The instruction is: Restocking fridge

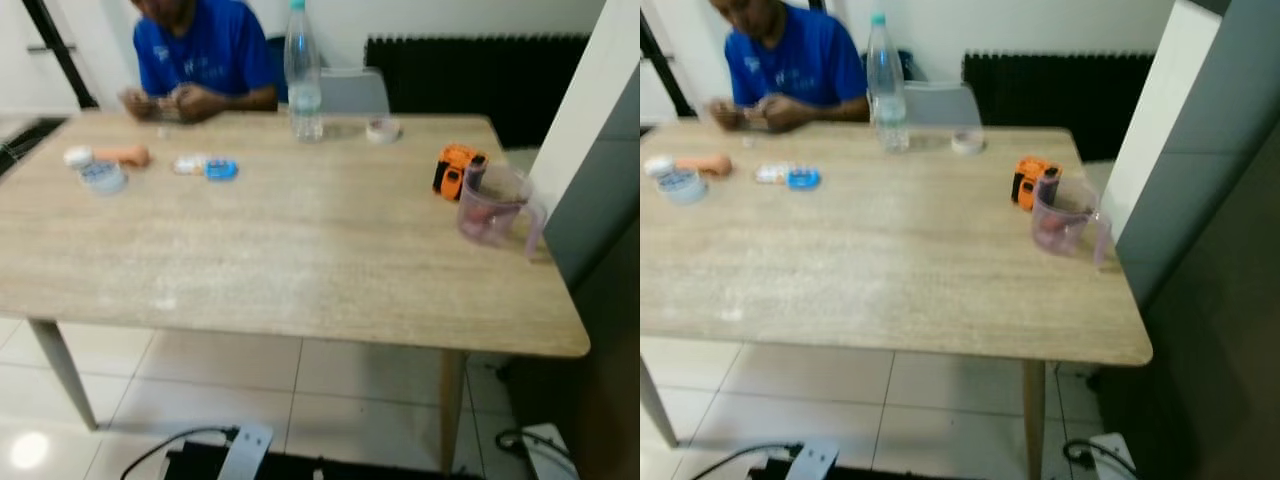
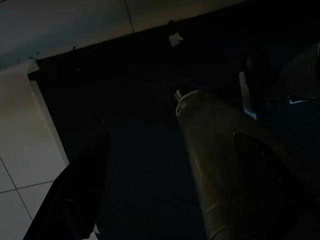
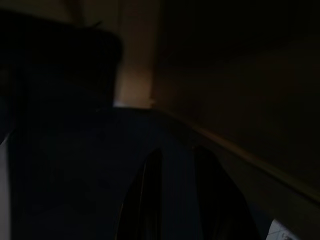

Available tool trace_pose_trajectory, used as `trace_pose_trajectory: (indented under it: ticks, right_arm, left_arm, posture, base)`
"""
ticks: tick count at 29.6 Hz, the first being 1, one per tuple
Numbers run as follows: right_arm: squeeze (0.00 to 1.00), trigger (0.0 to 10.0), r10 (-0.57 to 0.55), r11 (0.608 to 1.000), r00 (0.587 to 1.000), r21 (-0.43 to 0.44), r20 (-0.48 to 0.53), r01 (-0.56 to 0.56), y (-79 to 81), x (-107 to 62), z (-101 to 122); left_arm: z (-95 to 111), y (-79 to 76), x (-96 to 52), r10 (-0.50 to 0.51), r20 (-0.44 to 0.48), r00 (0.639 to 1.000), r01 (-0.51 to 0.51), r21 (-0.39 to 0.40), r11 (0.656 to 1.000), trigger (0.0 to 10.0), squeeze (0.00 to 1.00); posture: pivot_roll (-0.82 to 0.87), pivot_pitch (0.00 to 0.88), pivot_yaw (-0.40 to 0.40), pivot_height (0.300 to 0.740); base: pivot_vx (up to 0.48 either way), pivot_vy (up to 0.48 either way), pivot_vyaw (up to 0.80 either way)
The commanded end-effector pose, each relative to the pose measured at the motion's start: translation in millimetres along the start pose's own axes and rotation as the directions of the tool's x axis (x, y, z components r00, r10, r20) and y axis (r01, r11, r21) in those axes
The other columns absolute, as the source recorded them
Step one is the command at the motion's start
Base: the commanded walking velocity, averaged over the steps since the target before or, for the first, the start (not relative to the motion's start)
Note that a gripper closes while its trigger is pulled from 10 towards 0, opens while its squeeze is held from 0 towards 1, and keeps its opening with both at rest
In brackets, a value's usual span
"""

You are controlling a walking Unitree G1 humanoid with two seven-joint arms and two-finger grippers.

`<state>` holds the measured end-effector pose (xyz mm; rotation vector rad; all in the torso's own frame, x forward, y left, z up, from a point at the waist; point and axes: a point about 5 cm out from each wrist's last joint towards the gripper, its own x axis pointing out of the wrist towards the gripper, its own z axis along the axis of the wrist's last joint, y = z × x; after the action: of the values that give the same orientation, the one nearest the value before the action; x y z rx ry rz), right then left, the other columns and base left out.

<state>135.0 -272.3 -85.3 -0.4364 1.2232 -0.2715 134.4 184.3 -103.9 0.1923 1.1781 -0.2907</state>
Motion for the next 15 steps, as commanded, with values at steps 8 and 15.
trace_pose_trajectory:
  ticks: [8, 15]
  right_arm:
    - [0.0, 10.0, -0.123, 0.958, 0.988, 0.25, -0.095, 0.143, 4.1, -2.2, -12.0]
    - [0.0, 10.0, -0.177, 0.87, 0.97, 0.435, -0.169, 0.234, 7.3, -4.3, -17.1]
  left_arm:
    - [-3.2, 0.7, -0.4, 0.008, -0.01, 1.0, -0.008, 0.002, 1.0, 10.0, 0.0]
    - [-3.1, 0.6, -0.4, 0.009, -0.008, 1.0, -0.009, 0.003, 1.0, 10.0, 0.0]
  posture:
    - [-0.02, 0.0, 0.006, 0.74]
    - [-0.02, 0.0, 0.006, 0.74]
  base:
    - [0.0, 0.0, 0.0]
    - [0.0, 0.0, 0.0]
